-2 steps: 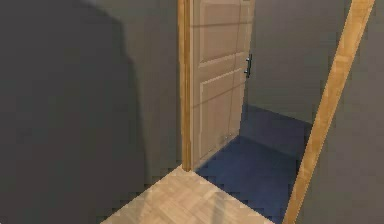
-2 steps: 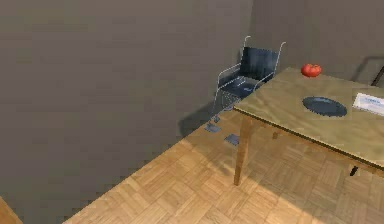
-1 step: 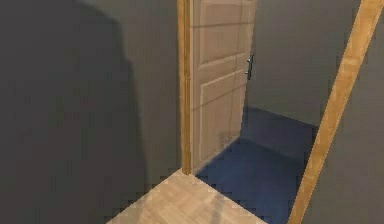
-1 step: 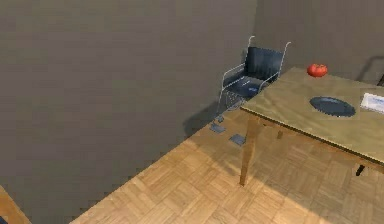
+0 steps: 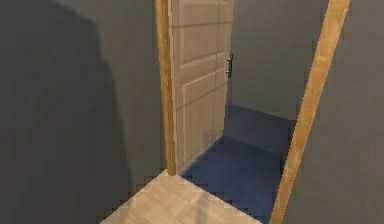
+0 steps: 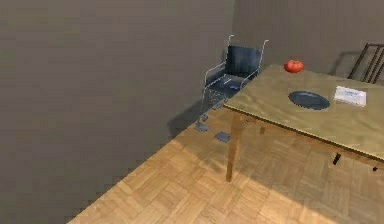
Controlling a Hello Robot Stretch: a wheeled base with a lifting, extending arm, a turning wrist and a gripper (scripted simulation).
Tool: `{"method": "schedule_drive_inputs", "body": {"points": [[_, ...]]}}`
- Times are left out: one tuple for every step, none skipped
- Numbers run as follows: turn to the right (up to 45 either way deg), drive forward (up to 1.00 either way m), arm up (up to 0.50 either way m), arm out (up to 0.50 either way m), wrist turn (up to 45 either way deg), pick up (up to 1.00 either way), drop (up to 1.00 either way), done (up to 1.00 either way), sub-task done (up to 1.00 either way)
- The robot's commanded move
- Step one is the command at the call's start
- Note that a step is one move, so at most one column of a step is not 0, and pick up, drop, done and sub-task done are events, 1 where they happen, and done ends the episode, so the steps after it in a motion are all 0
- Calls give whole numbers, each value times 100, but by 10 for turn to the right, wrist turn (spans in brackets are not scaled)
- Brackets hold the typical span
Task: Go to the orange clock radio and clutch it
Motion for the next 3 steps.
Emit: {"method": "schedule_drive_inputs", "body": {"points": [[0, 95, 0, 0, 0, 0, 0, 0, 0], [300, 0, 0, 0, 0, 0, 0, 0, 0], [0, 100, 0, 0, 0, 0, 0, 0, 0]]}}
